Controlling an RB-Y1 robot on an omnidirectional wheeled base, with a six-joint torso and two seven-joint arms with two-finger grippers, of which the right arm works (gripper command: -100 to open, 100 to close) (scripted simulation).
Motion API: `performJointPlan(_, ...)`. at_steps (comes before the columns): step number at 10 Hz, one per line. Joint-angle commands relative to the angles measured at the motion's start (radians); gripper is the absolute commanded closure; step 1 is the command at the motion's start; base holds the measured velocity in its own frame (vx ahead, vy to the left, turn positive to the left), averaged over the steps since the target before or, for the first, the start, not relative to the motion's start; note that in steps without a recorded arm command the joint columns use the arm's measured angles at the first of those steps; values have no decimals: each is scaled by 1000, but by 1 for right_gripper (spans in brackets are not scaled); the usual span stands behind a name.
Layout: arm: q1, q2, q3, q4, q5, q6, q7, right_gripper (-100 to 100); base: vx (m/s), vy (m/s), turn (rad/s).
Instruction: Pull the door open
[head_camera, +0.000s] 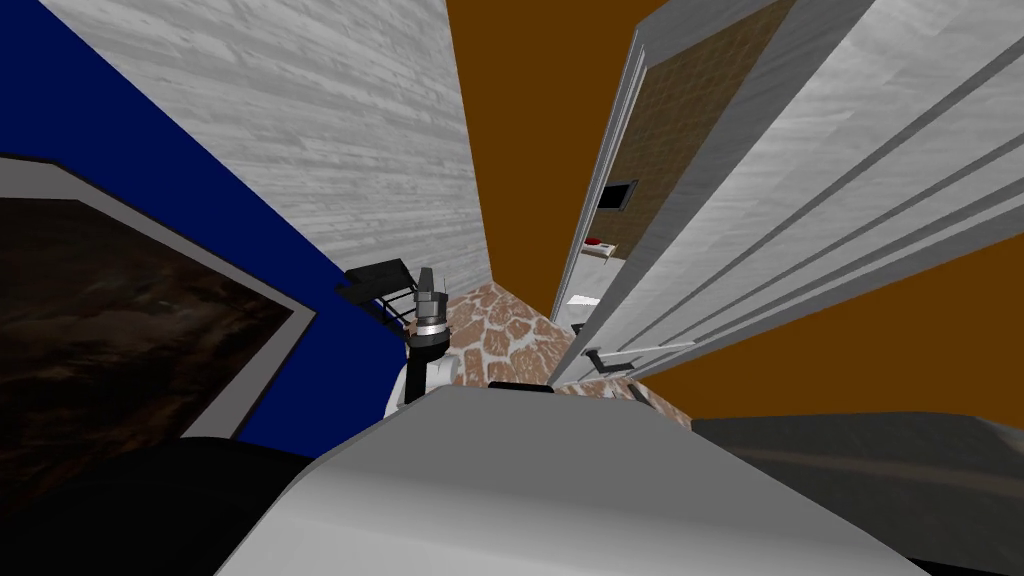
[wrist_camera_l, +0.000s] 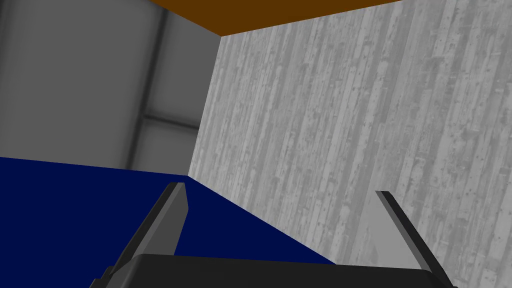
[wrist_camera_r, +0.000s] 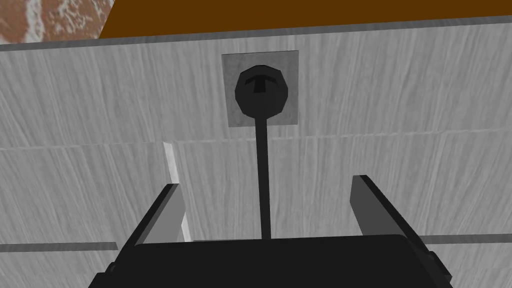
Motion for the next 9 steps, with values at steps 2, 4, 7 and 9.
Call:
performJointPlan(2,-22,-6,-31,-11,-17,48,-18,-100,54,37,187)
performJointPlan(4,-34,-3,-36,0,-20,53,-22,-100,45,46,122)
performJointPlan(7,-34,-3,-36,0,-20,53,-22,100,-7,-7,-10)
performJointPlan(9,-34,-3,-36,0,-20,53,-22,100,0,0,0)
